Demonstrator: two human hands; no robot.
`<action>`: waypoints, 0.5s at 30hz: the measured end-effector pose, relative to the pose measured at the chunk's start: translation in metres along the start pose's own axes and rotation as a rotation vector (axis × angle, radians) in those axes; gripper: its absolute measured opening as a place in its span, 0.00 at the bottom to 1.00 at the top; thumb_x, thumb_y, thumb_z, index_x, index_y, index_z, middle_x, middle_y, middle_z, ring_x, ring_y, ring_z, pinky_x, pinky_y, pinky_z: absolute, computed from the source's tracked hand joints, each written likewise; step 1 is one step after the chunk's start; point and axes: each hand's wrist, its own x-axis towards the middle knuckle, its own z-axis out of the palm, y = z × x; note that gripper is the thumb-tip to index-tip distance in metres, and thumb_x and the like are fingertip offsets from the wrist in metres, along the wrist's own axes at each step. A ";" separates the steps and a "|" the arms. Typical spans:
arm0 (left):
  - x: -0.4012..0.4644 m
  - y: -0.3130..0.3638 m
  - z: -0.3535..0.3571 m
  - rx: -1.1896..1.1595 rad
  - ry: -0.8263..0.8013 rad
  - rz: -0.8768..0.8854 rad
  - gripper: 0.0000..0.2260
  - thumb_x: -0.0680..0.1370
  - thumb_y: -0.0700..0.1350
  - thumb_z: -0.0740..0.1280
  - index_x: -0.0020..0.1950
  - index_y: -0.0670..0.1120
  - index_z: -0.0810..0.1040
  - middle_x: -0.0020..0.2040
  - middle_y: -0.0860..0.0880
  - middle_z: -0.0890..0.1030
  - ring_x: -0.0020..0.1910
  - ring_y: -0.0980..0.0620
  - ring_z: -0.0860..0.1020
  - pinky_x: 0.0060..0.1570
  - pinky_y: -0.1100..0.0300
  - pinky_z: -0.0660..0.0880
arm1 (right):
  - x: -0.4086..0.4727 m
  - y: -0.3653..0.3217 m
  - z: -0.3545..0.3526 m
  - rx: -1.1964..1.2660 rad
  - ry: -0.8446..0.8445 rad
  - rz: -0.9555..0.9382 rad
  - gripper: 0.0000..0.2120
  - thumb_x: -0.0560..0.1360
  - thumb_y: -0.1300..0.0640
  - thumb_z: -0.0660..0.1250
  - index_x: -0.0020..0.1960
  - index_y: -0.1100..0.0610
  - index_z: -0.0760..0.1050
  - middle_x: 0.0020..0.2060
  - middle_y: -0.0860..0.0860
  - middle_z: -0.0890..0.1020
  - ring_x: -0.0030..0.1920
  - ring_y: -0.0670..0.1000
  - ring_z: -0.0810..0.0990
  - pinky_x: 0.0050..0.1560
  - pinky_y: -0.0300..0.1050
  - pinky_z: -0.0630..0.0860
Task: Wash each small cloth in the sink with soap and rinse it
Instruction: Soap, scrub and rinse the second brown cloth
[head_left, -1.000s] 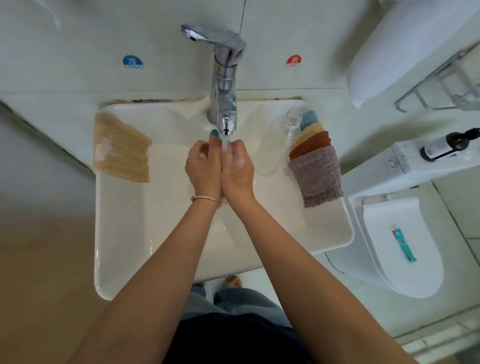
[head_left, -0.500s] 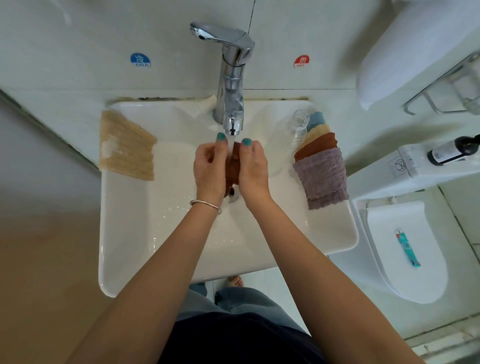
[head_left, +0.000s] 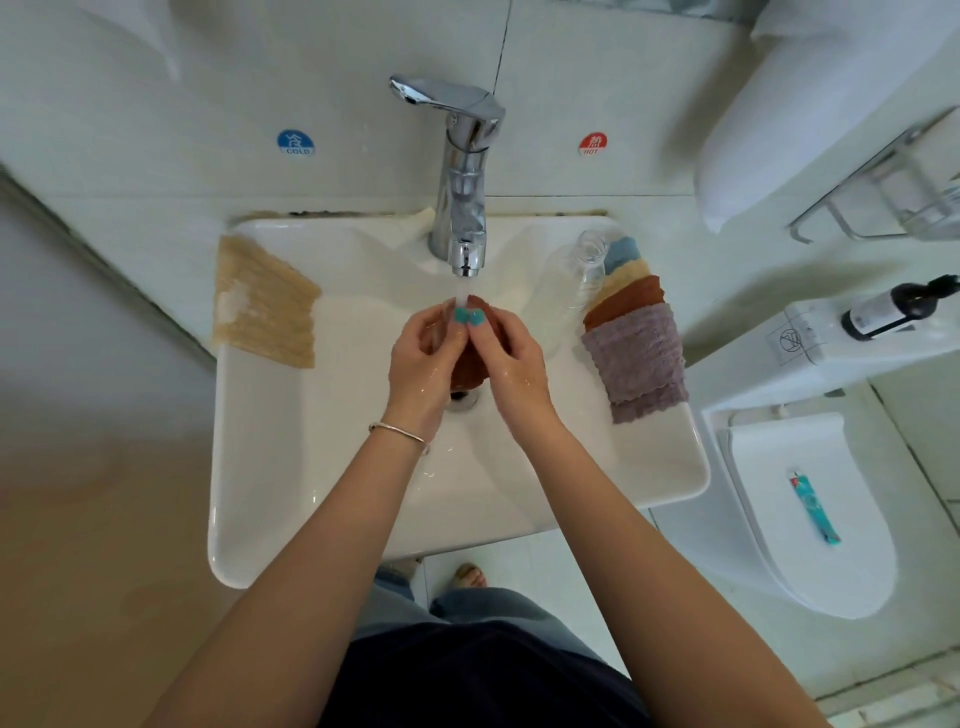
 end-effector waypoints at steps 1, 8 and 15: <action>0.000 0.002 -0.003 -0.032 -0.031 -0.007 0.11 0.77 0.49 0.70 0.57 0.47 0.80 0.58 0.43 0.81 0.58 0.46 0.80 0.57 0.51 0.78 | 0.002 0.001 0.002 -0.090 0.003 -0.026 0.14 0.77 0.46 0.66 0.59 0.51 0.78 0.54 0.51 0.82 0.56 0.49 0.79 0.56 0.45 0.78; 0.002 0.015 -0.020 0.001 -0.004 0.048 0.11 0.80 0.48 0.66 0.55 0.42 0.81 0.52 0.42 0.82 0.51 0.45 0.82 0.48 0.50 0.79 | 0.005 0.002 0.008 -0.128 0.029 -0.127 0.07 0.79 0.51 0.65 0.53 0.54 0.71 0.44 0.47 0.79 0.47 0.48 0.79 0.48 0.50 0.78; 0.005 0.014 0.002 0.425 0.044 0.250 0.11 0.84 0.48 0.55 0.42 0.53 0.70 0.38 0.54 0.76 0.37 0.60 0.74 0.37 0.70 0.69 | 0.005 0.006 0.021 -0.187 0.051 -0.110 0.08 0.83 0.51 0.55 0.61 0.47 0.67 0.43 0.40 0.77 0.43 0.39 0.77 0.48 0.43 0.74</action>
